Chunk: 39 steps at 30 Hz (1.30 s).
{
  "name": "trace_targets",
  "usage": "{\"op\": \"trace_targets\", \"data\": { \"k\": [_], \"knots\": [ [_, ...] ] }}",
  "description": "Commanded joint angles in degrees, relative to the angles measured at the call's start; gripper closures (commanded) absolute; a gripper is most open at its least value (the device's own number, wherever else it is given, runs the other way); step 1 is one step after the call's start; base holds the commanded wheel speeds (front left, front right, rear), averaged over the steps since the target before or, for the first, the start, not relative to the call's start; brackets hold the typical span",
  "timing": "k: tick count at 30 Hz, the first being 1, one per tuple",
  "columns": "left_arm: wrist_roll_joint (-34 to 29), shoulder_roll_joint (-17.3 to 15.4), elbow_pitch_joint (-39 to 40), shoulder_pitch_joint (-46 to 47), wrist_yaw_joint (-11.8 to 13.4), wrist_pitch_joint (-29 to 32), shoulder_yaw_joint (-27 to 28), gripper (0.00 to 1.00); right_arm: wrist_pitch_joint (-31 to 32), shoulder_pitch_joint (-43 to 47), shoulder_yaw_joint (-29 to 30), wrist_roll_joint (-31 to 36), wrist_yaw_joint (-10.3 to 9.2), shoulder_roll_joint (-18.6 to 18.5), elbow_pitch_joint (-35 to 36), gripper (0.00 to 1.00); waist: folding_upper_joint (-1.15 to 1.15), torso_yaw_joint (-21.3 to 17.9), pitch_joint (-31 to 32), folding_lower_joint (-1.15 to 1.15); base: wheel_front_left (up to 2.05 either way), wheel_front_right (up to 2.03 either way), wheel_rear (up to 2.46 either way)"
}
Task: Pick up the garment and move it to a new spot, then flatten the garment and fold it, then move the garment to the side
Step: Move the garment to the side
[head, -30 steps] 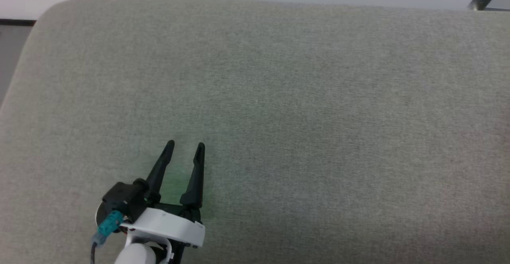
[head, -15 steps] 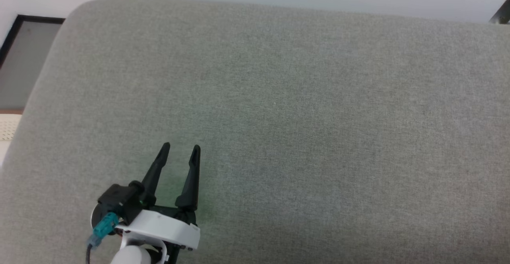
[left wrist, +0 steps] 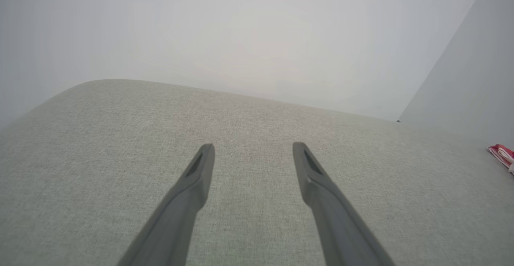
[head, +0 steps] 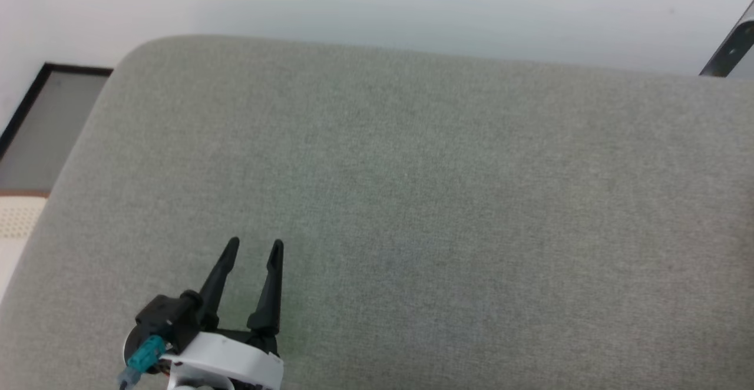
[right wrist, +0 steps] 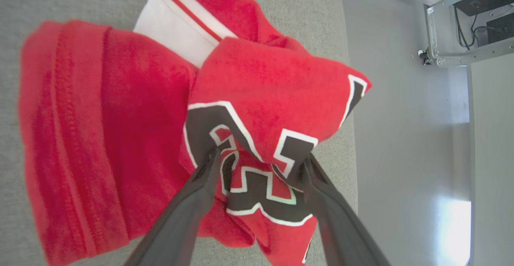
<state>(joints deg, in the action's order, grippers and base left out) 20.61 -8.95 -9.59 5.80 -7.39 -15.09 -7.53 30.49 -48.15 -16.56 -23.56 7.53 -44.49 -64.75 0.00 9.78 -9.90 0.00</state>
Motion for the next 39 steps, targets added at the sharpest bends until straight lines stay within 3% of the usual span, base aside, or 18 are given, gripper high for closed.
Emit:
{"op": "trace_targets", "data": {
  "k": [1,9,18,29,39],
  "knots": [
    [0.13,-0.03,0.1,-0.37,-0.14,-0.04,0.03,0.0,-0.64,-0.53,0.41,0.19,-0.11,0.59,-0.07,0.0,0.0,-0.58,1.36,0.0,0.0,0.0,0.0],
    [0.08,0.05,-0.09,-2.65,-0.02,-0.04,-0.19,0.0,-3.57,-2.6,3.46,1.83,-0.11,4.92,0.52,0.0,0.0,-2.18,5.58,0.0,0.0,0.0,0.0],
    [0.86,-0.65,0.59,-5.56,0.75,-0.01,0.71,0.0,-7.83,-0.76,4.86,-2.46,-0.11,9.46,5.54,0.0,0.0,-3.79,11.25,0.0,0.0,0.0,0.0],
    [1.81,-0.63,2.86,-9.29,2.39,-0.02,3.07,0.0,-22.29,6.75,-3.04,-10.86,-0.11,13.45,19.71,0.0,0.0,-6.55,14.69,0.0,0.0,0.0,0.0],
    [2.21,-0.27,4.95,-10.57,2.93,-0.03,4.93,0.0,-35.22,11.02,-11.78,-14.33,-0.11,17.3,23.95,0.0,0.0,-9.25,15.46,0.0,0.0,0.0,0.0]
  ]
}}
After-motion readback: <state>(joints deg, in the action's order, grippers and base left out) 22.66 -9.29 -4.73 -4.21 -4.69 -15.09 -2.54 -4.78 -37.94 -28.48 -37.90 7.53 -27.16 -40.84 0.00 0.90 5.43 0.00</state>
